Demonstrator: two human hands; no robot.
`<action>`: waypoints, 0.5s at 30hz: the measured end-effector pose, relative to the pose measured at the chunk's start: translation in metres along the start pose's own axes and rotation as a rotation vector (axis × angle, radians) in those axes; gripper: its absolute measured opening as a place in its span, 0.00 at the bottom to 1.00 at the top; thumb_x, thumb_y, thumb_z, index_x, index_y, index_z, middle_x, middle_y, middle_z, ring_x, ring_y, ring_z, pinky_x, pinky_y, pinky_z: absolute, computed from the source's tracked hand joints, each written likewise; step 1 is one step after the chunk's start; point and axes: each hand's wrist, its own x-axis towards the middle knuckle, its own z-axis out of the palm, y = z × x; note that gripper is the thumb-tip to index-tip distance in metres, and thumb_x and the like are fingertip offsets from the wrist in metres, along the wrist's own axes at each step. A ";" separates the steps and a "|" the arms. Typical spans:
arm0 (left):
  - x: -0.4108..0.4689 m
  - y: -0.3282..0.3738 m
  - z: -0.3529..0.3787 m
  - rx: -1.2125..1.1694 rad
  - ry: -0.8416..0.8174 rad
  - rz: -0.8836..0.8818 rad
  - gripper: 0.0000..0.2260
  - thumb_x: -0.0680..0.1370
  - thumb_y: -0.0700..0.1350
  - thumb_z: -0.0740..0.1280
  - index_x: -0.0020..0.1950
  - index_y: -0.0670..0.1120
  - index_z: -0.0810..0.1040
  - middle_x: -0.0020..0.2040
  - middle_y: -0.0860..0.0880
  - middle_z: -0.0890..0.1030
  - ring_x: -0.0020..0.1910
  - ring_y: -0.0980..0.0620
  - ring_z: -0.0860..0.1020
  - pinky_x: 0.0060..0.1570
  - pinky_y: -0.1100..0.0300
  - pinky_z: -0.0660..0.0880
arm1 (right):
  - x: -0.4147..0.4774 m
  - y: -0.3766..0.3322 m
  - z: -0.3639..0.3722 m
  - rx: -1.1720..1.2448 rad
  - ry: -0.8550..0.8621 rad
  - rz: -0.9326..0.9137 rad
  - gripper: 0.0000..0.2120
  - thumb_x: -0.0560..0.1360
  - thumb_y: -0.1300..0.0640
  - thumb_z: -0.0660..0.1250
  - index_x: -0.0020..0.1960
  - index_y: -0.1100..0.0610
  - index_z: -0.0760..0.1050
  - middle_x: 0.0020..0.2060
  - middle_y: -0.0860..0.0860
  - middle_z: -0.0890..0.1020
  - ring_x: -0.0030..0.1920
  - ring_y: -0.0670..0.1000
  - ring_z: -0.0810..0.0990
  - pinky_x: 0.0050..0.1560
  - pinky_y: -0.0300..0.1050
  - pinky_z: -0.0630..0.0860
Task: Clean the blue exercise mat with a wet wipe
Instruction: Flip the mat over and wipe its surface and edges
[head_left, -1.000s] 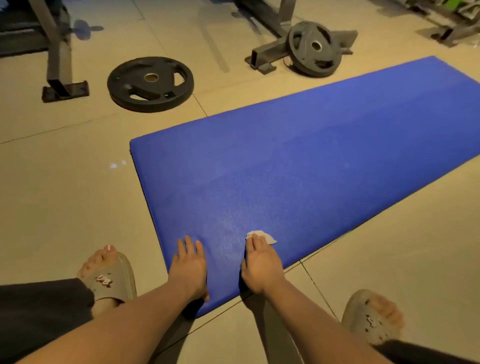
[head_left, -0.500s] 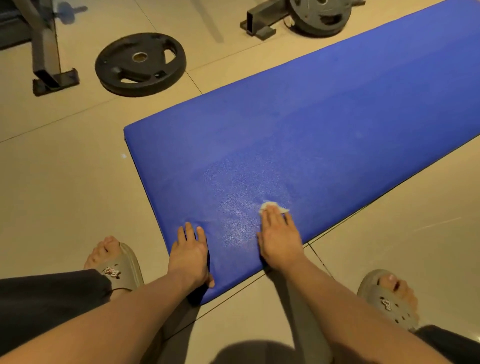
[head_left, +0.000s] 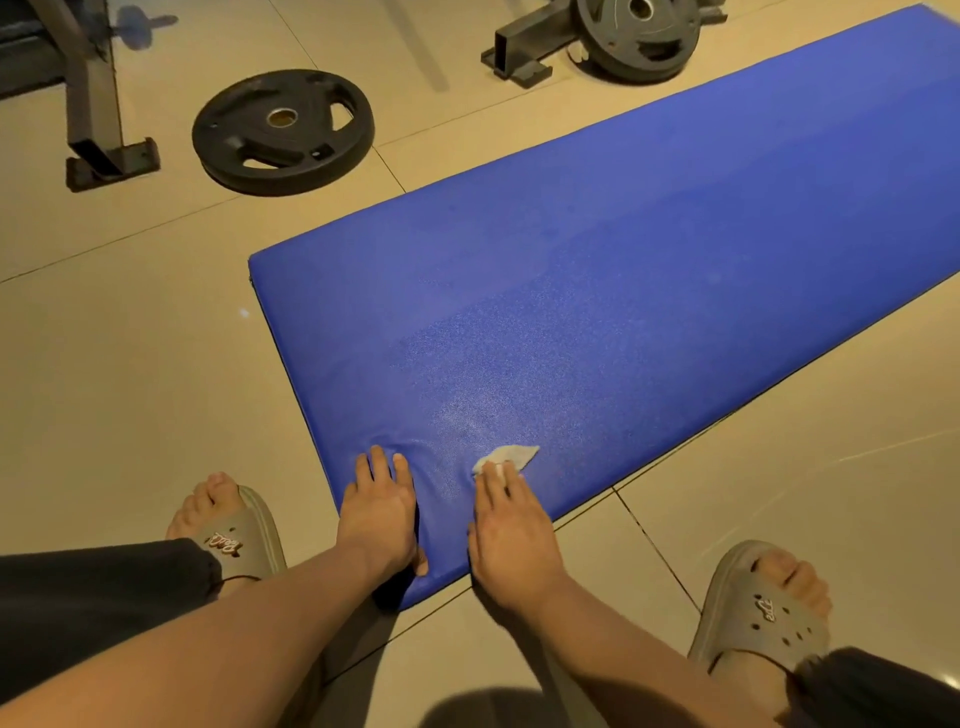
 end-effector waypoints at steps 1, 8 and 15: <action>0.000 0.000 0.000 0.001 0.001 -0.002 0.65 0.63 0.69 0.78 0.82 0.40 0.43 0.82 0.34 0.46 0.80 0.32 0.50 0.76 0.43 0.62 | -0.006 0.002 0.001 -0.020 0.004 -0.086 0.31 0.78 0.50 0.65 0.76 0.66 0.66 0.74 0.63 0.69 0.75 0.66 0.66 0.74 0.60 0.66; 0.001 0.000 0.000 -0.009 0.001 0.014 0.65 0.63 0.69 0.78 0.82 0.41 0.43 0.82 0.36 0.46 0.80 0.32 0.50 0.76 0.43 0.61 | -0.021 0.107 -0.010 -0.092 0.125 0.121 0.26 0.81 0.52 0.61 0.77 0.60 0.67 0.74 0.59 0.71 0.74 0.60 0.69 0.72 0.61 0.68; 0.000 0.000 -0.003 -0.004 -0.003 0.006 0.66 0.62 0.70 0.79 0.82 0.40 0.44 0.82 0.35 0.47 0.80 0.32 0.50 0.76 0.43 0.62 | -0.019 0.037 -0.003 0.044 0.171 0.219 0.25 0.78 0.51 0.64 0.71 0.64 0.73 0.68 0.58 0.75 0.65 0.60 0.73 0.63 0.55 0.74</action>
